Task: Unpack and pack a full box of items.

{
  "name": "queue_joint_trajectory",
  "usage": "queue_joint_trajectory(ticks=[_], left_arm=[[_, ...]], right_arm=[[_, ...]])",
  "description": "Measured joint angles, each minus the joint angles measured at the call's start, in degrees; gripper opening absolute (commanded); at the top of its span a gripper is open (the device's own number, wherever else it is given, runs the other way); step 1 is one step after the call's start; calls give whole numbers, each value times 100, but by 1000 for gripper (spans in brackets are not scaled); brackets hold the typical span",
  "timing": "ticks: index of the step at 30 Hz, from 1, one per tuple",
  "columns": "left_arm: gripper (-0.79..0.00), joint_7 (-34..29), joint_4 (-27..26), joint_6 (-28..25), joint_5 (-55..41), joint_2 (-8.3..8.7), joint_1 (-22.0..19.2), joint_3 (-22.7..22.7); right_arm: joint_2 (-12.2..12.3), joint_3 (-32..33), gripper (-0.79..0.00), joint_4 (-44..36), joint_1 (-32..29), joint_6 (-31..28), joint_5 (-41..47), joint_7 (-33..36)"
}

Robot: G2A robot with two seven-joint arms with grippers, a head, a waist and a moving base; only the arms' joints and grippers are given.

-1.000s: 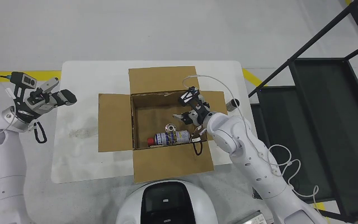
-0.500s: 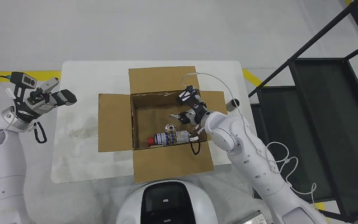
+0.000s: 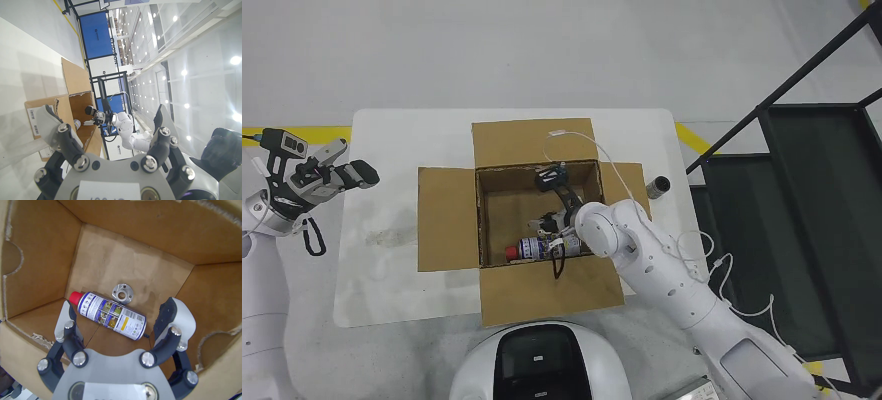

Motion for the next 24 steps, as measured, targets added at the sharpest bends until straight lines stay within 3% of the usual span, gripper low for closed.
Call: queue_joint_trajectory(ticks=[24], left_arm=[[0, 0, 0, 0, 0, 0, 0, 0]], right_arm=[[-21, -11, 0, 97, 27, 93, 88, -31]])
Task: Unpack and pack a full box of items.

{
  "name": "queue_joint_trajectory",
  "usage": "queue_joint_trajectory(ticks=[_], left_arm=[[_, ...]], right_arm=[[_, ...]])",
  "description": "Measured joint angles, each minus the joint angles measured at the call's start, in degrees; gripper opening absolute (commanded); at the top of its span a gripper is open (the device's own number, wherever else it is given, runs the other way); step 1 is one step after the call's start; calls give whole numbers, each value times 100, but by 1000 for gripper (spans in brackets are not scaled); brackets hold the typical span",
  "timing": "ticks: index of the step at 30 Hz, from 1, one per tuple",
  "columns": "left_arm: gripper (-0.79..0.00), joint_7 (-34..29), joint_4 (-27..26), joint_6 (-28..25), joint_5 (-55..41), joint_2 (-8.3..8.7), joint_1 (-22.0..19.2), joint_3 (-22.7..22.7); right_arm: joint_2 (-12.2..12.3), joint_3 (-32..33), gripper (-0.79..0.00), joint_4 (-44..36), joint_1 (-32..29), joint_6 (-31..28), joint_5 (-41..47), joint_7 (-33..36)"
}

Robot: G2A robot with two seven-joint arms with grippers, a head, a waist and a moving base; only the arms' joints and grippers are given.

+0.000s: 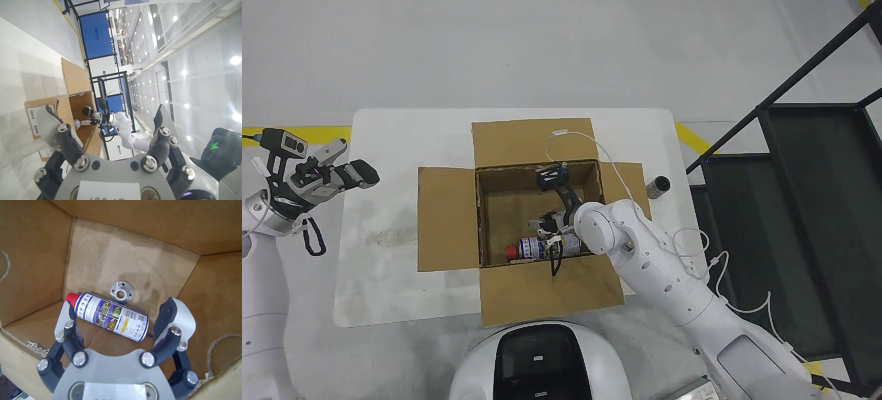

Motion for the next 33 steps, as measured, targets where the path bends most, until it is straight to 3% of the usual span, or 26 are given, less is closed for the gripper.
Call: queue_joint_trajectory(ticks=[23, 33], left_arm=[[0, 0, 0, 0, 0, 0, 0, 0], [0, 0, 0, 0, 0, 0, 0, 0]], right_arm=[[-9, 18, 0, 2, -56, -77, 126, -104], [-192, -269, 0, 571, 296, 254, 398, -98]])
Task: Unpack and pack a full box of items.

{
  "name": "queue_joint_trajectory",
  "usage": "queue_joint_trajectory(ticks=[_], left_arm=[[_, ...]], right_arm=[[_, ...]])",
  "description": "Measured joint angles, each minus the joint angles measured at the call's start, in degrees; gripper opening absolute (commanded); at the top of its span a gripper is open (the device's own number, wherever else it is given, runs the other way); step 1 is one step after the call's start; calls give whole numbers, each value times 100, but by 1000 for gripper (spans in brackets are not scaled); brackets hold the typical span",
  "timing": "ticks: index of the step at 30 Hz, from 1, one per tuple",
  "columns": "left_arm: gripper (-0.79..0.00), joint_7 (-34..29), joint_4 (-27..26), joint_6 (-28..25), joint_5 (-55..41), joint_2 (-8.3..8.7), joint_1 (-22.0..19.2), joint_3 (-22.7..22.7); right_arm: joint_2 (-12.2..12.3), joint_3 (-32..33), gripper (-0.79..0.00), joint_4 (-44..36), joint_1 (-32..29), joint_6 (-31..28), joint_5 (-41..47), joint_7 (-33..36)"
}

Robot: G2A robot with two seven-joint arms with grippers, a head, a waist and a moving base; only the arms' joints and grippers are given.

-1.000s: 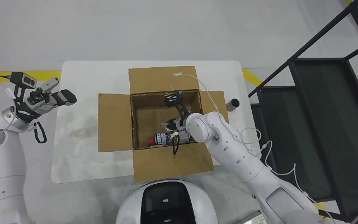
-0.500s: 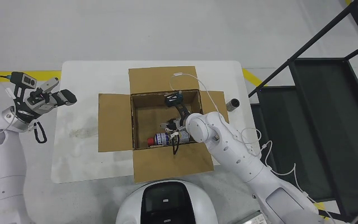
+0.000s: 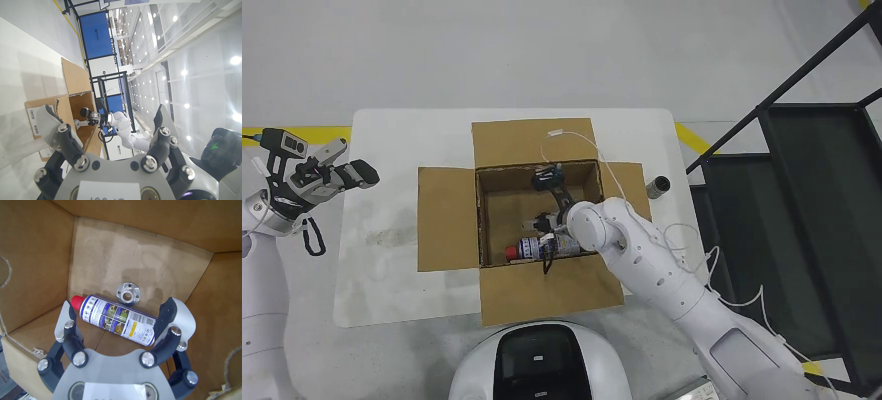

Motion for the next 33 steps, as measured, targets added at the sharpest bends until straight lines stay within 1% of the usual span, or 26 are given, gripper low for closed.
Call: queue_joint_trajectory(ticks=[5, 10, 14, 19, 21, 22, 24, 27, 29, 30, 32, 33], left_arm=[[0, 0, 0, 0, 0, 0, 0, 0], [0, 0, 0, 0, 0, 0, 0, 0], [0, 0, 0, 0, 0, 0, 0, 0], [0, 0, 0, 0, 0, 0, 0, 0], [0, 0, 0, 0, 0, 0, 0, 0], [0, 0, 0, 0, 0, 0, 0, 0], [0, 0, 0, 0, 0, 0, 0, 0], [0, 0, 0, 0, 0, 0, 0, 0], [0, 0, 0, 0, 0, 0, 0, 0], [0, 0, 0, 0, 0, 0, 0, 0], [0, 0, 0, 0, 0, 0, 0, 0], [0, 0, 0, 0, 0, 0, 0, 0]], right_arm=[[-122, -174, 0, 533, 184, 7, 220, -145], [-220, -286, -18, 973, 304, -27, 363, -355], [-291, -367, -49, 1229, 391, -21, 429, -455], [-382, -489, -40, 1496, 534, -15, 448, -463], [-409, -514, -49, 1556, 570, -10, 461, -479], [-425, -529, -62, 1589, 590, -4, 462, -488], [-448, -549, -123, 1634, 617, 2, 463, -489], [-482, -576, -185, 1708, 654, 2, 475, -477], [-507, -604, -191, 1766, 678, 13, 475, -443], [-518, -615, -215, 1793, 689, 20, 473, -434], [-542, -636, -228, 1852, 713, 29, 472, -424], [-551, -643, -262, 1873, 722, 34, 468, -422]])
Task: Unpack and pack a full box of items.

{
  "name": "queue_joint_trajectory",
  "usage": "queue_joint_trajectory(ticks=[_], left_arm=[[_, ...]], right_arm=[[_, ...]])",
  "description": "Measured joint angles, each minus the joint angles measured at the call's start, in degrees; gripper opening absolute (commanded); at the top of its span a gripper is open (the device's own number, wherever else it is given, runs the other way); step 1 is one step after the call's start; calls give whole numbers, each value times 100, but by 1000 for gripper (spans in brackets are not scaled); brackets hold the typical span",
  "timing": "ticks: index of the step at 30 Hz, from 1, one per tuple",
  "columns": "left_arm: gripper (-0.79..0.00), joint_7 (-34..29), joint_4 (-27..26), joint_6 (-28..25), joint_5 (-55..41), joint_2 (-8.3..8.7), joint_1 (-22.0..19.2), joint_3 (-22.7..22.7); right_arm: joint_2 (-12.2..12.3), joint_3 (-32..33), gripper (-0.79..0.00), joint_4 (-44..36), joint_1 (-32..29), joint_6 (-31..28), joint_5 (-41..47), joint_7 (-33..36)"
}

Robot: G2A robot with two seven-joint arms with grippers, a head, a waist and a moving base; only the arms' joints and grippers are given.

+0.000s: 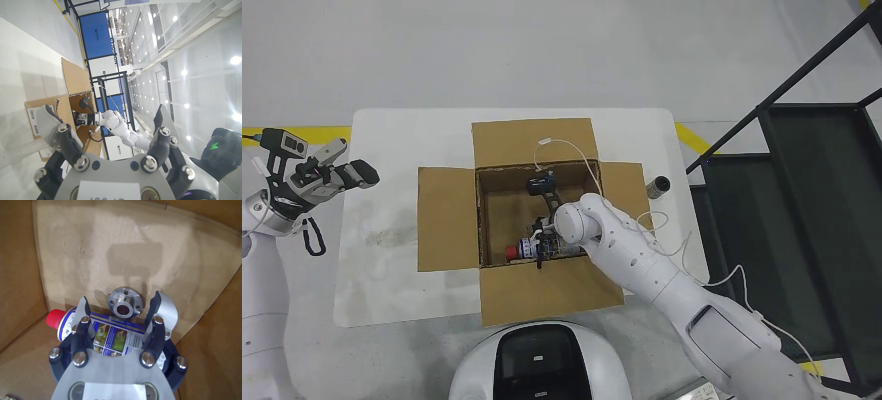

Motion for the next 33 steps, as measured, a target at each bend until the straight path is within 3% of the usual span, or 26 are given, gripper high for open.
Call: queue_joint_trajectory(ticks=[5, 7, 11, 16, 19, 33], left_arm=[[0, 0, 0, 0, 0, 0, 0, 0], [0, 0, 0, 0, 0, 0, 0, 0], [0, 0, 0, 0, 0, 0, 0, 0], [0, 0, 0, 0, 0, 0, 0, 0], [0, 0, 0, 0, 0, 0, 0, 0], [0, 0, 0, 0, 0, 0, 0, 0]], right_arm=[[-45, -44, -299, 58, 20, 30, -40, 45], [-58, -47, -388, 86, 25, 30, -54, 52], [-82, -48, -465, 133, 42, 27, -91, 59], [-110, -59, -625, 179, 70, 61, -180, 94], [-124, -49, -770, 188, 75, 62, -202, 99], [-32, 342, -785, -194, -95, 248, -521, -54]])
